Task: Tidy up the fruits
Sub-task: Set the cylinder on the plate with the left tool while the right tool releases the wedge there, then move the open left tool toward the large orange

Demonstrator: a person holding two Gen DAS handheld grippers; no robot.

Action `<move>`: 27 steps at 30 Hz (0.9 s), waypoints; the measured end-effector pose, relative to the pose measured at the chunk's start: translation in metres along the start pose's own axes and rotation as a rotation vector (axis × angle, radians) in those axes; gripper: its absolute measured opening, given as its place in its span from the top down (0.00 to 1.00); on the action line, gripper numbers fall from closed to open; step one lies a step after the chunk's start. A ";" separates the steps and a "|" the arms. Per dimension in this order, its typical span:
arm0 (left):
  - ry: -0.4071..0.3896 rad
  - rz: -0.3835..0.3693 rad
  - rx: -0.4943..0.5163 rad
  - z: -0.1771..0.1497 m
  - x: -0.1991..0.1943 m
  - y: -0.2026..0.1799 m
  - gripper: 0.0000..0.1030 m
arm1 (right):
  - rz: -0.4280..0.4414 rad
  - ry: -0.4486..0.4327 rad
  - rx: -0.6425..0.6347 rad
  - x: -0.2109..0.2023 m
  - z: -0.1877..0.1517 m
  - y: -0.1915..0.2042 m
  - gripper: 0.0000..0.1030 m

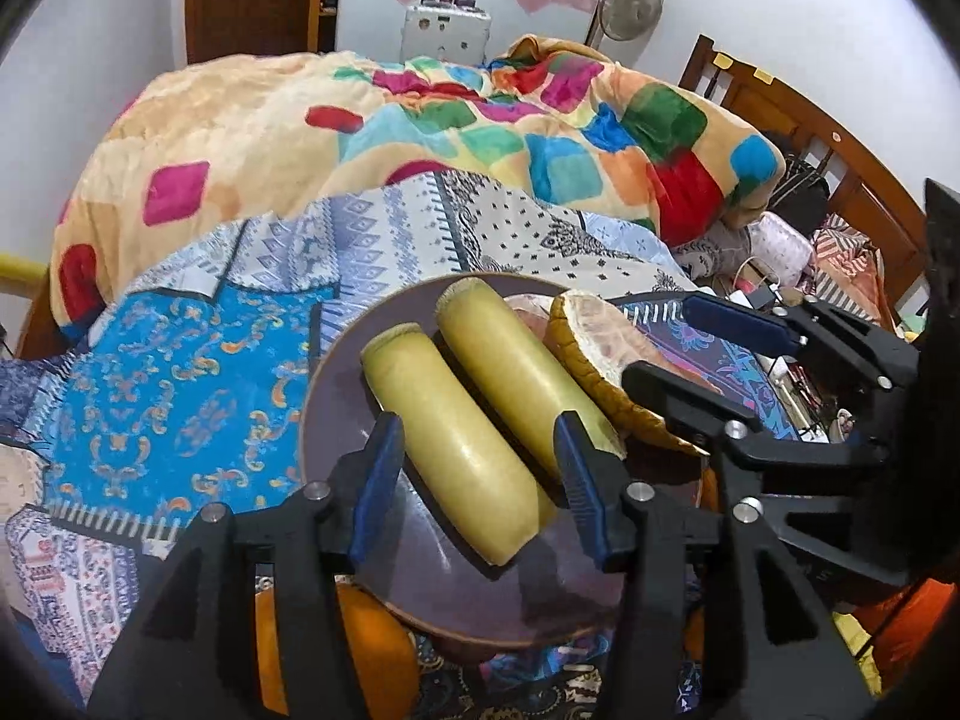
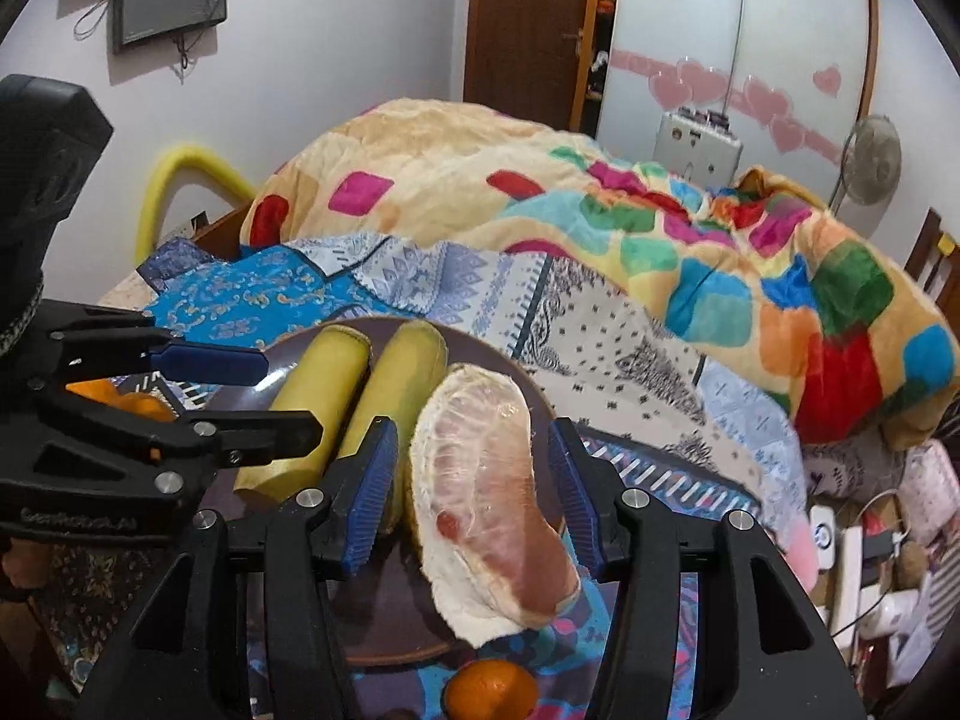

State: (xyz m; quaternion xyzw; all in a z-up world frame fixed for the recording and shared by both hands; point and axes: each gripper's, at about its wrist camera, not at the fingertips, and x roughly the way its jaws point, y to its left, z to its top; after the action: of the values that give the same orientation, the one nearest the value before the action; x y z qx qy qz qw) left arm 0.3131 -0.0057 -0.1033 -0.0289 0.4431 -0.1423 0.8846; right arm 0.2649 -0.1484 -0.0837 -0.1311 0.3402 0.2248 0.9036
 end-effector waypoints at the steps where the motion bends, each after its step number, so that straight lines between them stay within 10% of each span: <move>1: -0.007 0.006 0.004 0.000 -0.004 -0.001 0.50 | -0.002 -0.009 -0.005 -0.004 0.000 0.002 0.53; 12: -0.148 0.115 0.017 -0.021 -0.086 -0.005 0.50 | -0.004 -0.107 0.015 -0.055 0.003 0.013 0.53; 27: -0.252 0.271 -0.032 -0.079 -0.153 0.021 0.08 | 0.022 -0.162 0.055 -0.095 -0.012 0.031 0.41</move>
State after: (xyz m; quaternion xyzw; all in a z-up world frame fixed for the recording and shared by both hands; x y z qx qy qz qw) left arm 0.1688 0.0632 -0.0358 -0.0008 0.3309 -0.0100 0.9436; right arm 0.1799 -0.1561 -0.0312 -0.0836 0.2735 0.2352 0.9289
